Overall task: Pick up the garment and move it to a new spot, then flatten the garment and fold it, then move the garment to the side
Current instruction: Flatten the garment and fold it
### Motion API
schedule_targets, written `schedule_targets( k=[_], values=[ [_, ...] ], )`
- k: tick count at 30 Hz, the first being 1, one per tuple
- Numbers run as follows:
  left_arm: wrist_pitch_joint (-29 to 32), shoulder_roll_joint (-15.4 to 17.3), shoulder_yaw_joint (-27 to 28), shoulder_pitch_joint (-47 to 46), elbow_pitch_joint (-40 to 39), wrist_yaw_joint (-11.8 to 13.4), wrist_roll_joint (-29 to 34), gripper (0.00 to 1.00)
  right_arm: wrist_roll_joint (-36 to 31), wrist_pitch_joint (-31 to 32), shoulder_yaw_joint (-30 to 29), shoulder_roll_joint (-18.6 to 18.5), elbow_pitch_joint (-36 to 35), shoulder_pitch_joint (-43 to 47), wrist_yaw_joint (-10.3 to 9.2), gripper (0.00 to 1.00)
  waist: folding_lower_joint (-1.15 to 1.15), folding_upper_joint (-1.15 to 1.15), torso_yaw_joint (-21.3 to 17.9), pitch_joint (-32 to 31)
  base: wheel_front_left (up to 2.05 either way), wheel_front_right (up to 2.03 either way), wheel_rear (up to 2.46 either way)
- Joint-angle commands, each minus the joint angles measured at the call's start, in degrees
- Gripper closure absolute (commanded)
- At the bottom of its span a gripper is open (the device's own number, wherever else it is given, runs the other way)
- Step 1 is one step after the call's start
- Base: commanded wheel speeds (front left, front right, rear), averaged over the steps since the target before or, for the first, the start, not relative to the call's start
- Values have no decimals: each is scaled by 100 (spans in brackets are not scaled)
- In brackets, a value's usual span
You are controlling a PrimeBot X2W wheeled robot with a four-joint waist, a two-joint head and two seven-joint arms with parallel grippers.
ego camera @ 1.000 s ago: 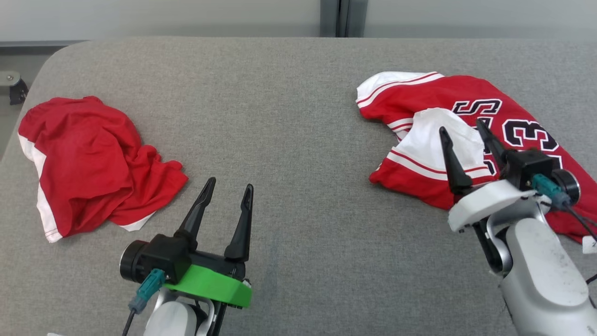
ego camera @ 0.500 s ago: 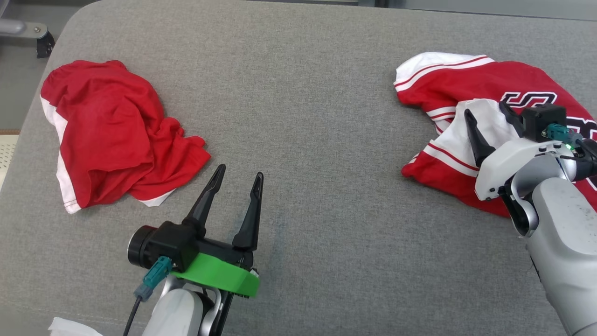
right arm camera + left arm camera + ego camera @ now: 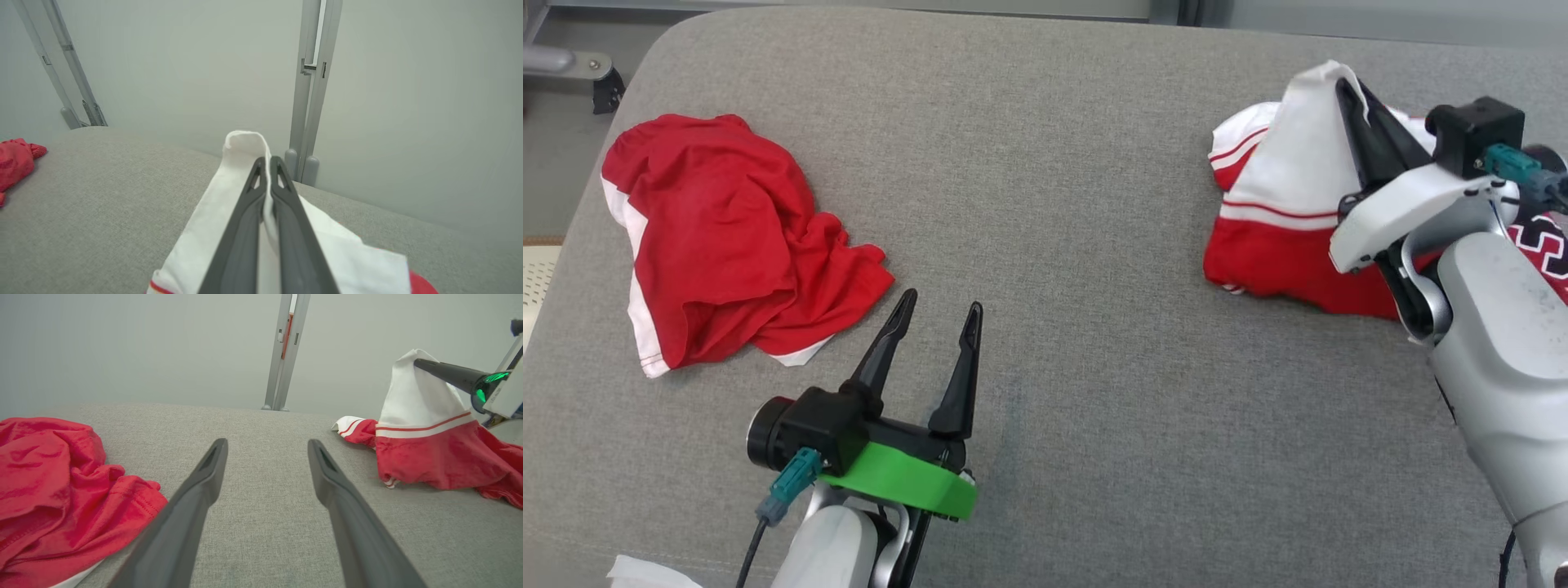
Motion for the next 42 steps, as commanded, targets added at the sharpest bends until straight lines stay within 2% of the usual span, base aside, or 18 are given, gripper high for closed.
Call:
schedule_targets(
  k=[1,7,14,15,16,21,24,28,34,39,42],
  values=[
    [1,17,19,-25,0,21,-24,0,-55,-114,15,62,-99,-174,-1,100,0,0,8,-84,0,0,0],
    [1,17,-7,100,-24,49,-81,0,-212,-224,363,437,-399,-349,-1,100,0,0,108,-300,0,0,0],
    [1,17,35,218,-69,86,-121,0,82,42,1720,934,-712,174,-2,100,0,0,207,-419,0,0,0],
    [1,17,49,237,-65,89,-114,0,143,79,1959,976,-677,275,-2,54,0,0,198,-430,0,0,0],
    [1,17,62,251,-59,93,-107,0,164,138,2164,992,-614,350,-2,0,0,0,185,-441,0,0,0],
    [1,17,118,308,-27,91,-63,0,644,343,3147,1068,-517,480,-3,0,0,0,34,-478,0,0,0],
    [1,17,168,293,-41,93,-38,0,915,353,3377,986,-541,443,-3,0,0,0,-95,-504,0,0,0],
    [1,17,256,305,-61,93,-6,0,1086,219,3241,847,-581,387,-3,0,0,0,-302,-576,0,0,0],
    [1,18,441,374,-107,93,-9,0,964,-65,2408,519,-800,695,-3,0,0,0,-636,-708,0,0,0],
    [1,17,573,396,-128,88,10,0,659,-303,1092,358,-1256,1400,-2,0,0,0,-891,-788,0,0,0],
    [1,18,639,433,-110,84,6,0,490,-387,166,435,-1650,2035,-2,0,0,0,-1031,-826,0,0,0]
  ],
)
